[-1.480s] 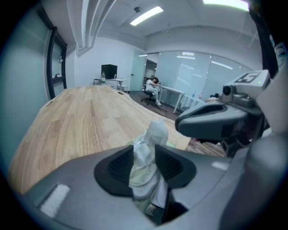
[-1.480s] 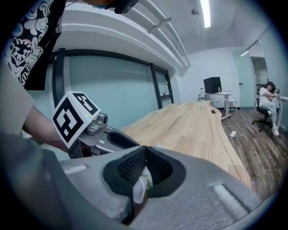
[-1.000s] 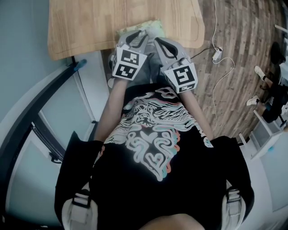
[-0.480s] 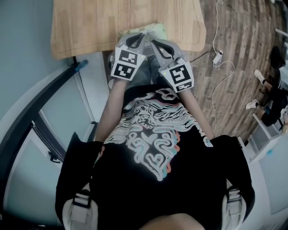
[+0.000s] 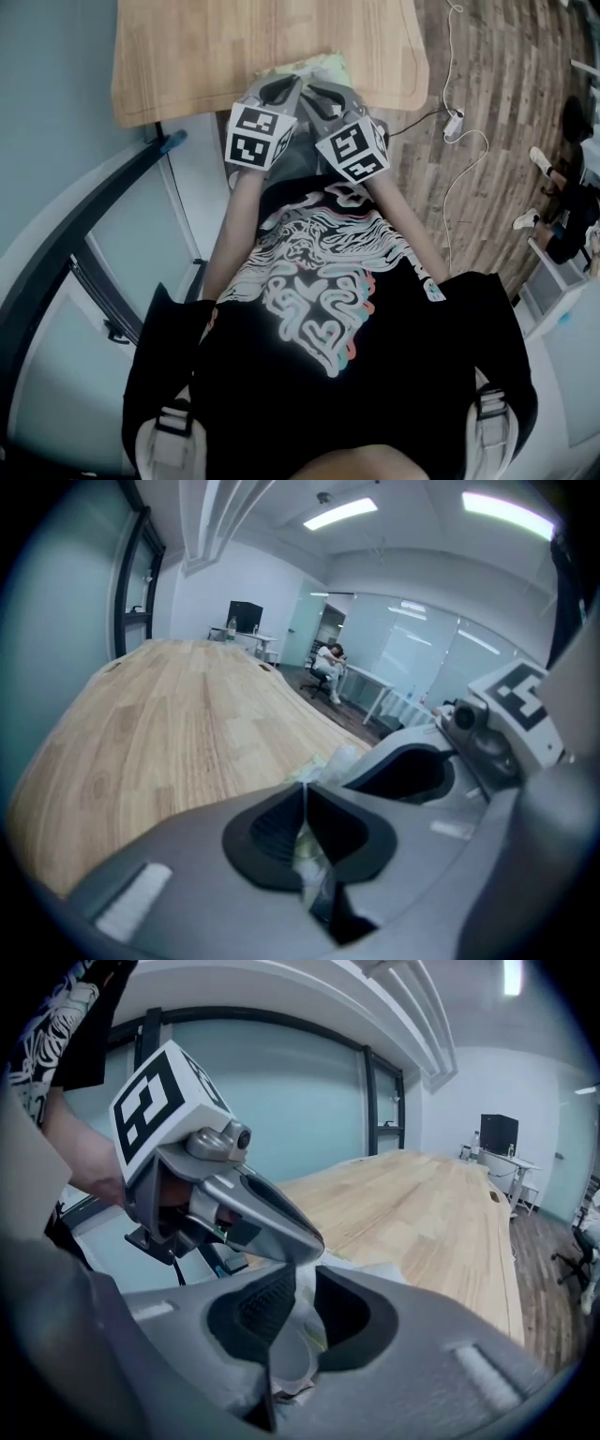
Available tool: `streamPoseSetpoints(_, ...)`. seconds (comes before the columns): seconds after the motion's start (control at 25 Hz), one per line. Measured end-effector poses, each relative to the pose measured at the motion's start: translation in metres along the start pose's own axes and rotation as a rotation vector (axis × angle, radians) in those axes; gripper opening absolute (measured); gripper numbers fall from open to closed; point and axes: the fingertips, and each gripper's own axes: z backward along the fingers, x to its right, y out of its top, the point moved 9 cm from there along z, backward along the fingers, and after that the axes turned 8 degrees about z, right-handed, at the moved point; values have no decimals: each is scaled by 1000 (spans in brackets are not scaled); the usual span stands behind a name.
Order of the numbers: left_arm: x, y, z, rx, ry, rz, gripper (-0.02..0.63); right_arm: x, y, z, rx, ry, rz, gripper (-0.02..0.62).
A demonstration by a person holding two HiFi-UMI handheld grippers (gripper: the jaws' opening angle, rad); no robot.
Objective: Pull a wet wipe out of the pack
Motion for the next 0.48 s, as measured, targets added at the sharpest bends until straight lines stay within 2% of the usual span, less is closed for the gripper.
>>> streamPoseSetpoints(0.2, 0, 1, 5, -1, -17, 16, 0, -3, 7, -9, -71, 12, 99, 64)
streamPoseSetpoints(0.4, 4, 3, 7, -4, -29, -6, -2, -4, 7, -16, -82, 5, 143, 63)
streamPoseSetpoints(0.48, 3, 2, 8, -1, -34, 12, -2, -5, 7, -18, -82, 0, 143, 63)
